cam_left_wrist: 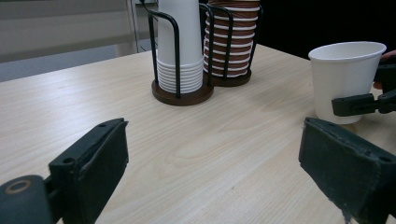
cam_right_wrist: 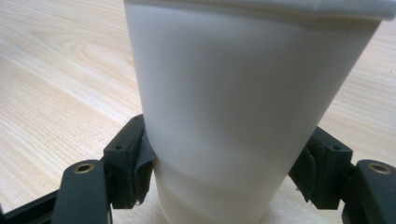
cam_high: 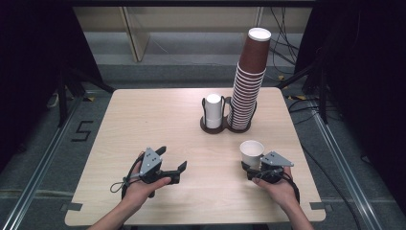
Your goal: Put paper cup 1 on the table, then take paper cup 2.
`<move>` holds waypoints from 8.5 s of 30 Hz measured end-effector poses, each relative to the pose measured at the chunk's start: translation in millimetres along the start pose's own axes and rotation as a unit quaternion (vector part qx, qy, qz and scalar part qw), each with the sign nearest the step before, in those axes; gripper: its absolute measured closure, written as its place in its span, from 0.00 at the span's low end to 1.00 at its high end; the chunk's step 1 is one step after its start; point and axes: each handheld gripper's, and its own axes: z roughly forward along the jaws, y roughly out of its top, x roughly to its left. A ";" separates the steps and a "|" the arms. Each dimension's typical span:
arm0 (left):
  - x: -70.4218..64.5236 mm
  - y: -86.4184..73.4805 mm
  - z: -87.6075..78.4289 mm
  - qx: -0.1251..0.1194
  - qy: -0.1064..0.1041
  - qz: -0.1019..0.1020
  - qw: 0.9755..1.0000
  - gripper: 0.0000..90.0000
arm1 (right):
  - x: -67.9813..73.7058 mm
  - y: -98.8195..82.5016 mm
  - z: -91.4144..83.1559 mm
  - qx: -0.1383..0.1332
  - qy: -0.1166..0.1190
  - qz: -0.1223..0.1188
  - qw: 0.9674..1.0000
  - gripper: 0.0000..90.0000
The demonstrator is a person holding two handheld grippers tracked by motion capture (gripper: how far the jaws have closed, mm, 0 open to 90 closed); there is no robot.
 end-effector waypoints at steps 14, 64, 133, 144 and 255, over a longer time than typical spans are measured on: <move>0.7 -1.2 0.4 0.000 0.002 -0.008 1.000 0.08 | 4.3 0.4 1.0 0.032 0.005 0.007 0.999 0.27; 4.0 -1.7 9.3 0.001 -0.009 -0.011 1.000 0.04 | -3.0 8.1 -80.4 -0.101 0.018 -0.004 0.995 0.04; -3.2 59.6 56.8 -0.053 -0.047 0.012 0.997 0.05 | -41.3 151.8 -43.9 -0.185 -0.050 0.069 0.979 0.03; -27.9 127.0 122.5 -0.066 -0.076 0.066 0.993 0.05 | -54.1 200.1 -42.8 -0.207 -0.052 0.081 0.974 0.03; -36.7 206.1 164.4 -0.073 -0.082 0.096 0.989 0.04 | -100.7 251.6 -101.2 -0.298 -0.037 0.157 0.941 0.23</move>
